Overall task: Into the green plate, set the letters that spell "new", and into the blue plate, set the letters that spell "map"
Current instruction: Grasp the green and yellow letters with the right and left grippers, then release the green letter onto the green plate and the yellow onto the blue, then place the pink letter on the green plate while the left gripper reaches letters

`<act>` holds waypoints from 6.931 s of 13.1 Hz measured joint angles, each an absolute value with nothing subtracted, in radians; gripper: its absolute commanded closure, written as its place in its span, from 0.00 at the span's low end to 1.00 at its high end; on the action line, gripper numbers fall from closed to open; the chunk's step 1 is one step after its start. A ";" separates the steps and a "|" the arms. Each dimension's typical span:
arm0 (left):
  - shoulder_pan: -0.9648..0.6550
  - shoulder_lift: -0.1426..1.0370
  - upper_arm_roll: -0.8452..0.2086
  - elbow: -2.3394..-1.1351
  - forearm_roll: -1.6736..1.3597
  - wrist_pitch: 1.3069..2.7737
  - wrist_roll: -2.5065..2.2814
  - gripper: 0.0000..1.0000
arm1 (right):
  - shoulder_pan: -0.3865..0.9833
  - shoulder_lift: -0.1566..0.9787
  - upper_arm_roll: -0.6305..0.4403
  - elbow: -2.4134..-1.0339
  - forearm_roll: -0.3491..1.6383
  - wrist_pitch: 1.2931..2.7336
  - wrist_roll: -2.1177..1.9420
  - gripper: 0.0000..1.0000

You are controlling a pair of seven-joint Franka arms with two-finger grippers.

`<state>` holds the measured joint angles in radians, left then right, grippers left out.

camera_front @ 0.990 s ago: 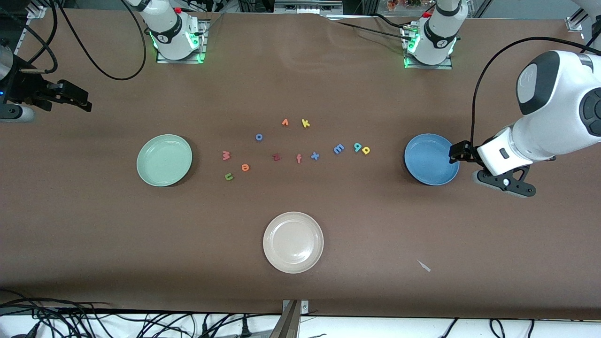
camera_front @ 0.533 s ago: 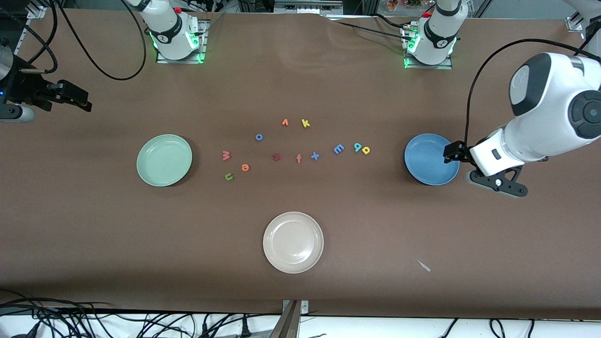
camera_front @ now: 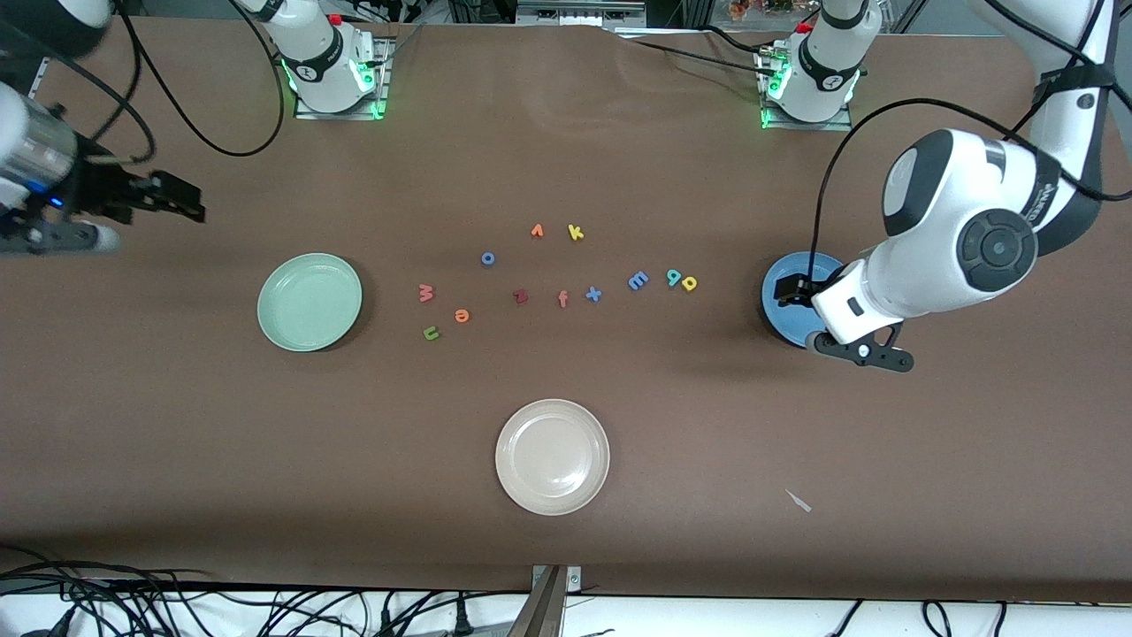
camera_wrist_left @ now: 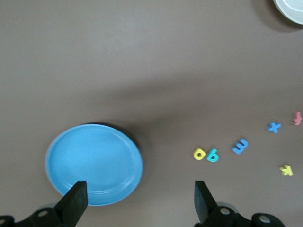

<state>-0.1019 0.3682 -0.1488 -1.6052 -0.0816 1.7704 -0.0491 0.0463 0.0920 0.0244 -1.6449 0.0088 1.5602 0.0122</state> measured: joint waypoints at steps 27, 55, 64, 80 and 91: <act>-0.182 0.439 -0.288 -2.189 -0.120 2.510 -1.094 0.09 | 0.419 0.580 0.026 -1.915 0.006 2.490 1.202 0.36; -0.205 0.456 -0.303 -2.226 -0.120 2.593 -1.180 0.78 | 0.416 0.309 -0.276 -2.226 0.005 2.384 0.488 0.00; -0.208 0.455 -0.303 -2.215 -0.091 2.592 -1.176 0.99 | 0.446 0.314 -0.050 -2.164 0.004 2.367 0.206 0.11; 0.163 0.415 -0.278 -1.976 -0.068 2.059 -0.373 0.94 | 0.486 0.468 -0.018 -2.128 0.005 2.504 0.242 0.96; 0.177 0.484 -0.310 -1.948 -0.020 2.083 -0.325 0.00 | 0.484 0.334 -0.207 -2.105 0.005 2.286 0.043 0.96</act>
<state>0.1768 0.4843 -0.3097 -1.9477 -0.0205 2.0827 -0.3255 0.4837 0.3339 -0.2072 -2.1053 0.0054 2.2858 0.0432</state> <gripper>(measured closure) 0.115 0.731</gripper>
